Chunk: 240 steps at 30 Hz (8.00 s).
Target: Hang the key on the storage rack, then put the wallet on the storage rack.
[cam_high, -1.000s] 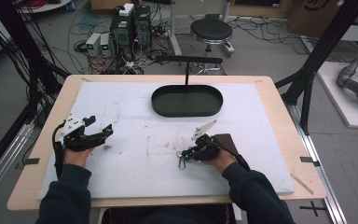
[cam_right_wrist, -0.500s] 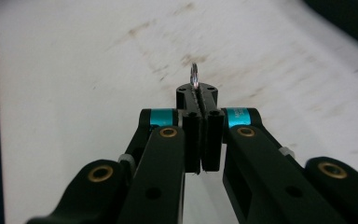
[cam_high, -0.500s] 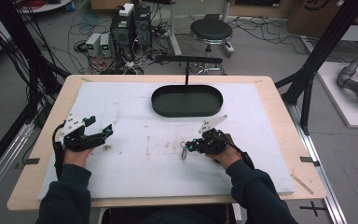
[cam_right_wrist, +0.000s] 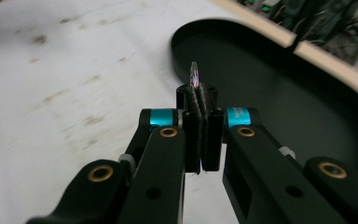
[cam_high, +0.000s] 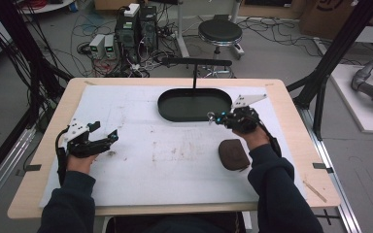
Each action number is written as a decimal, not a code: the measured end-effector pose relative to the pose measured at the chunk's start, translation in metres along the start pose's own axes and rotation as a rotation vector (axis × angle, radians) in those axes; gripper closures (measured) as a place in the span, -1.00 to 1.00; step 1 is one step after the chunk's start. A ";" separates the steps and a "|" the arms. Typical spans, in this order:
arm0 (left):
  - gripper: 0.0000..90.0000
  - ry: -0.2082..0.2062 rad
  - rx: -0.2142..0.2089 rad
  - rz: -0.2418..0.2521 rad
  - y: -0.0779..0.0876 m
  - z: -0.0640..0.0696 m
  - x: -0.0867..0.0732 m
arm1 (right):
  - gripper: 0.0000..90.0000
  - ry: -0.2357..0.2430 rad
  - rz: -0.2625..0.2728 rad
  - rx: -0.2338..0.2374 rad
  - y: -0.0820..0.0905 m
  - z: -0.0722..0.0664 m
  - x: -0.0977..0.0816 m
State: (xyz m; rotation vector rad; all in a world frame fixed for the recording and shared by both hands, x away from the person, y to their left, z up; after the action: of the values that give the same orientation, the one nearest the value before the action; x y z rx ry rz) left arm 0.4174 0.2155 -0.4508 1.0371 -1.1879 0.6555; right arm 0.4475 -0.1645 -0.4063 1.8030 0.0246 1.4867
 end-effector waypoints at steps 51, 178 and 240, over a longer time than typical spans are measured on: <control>-0.38 -0.014 -0.027 -0.027 -0.004 0.004 -0.007 | 0.26 -0.158 0.112 -0.340 0.012 0.158 0.059; -0.39 -0.073 -0.370 -0.114 -0.113 0.183 0.038 | 0.27 0.106 -0.146 -0.011 0.013 -0.039 -0.082; -0.35 -0.050 -0.193 -0.062 -0.074 0.103 0.049 | 0.37 0.129 -0.077 0.014 0.004 -0.048 -0.068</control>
State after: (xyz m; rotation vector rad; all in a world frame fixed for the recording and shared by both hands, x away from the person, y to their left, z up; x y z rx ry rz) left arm 0.4513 0.0867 -0.4232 0.9281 -1.2312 0.4590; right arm 0.3837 -0.1731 -0.4598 1.6958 0.1666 1.5484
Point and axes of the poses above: each handheld gripper's, and its own axes: y roughly backward along the jaws, x roughly out of its top, z roughly to its right, the point moved 10 cm from there along -y, roughly forward along the jaws, and after that the axes turned 3 degrees about x, right-handed, at the moved point
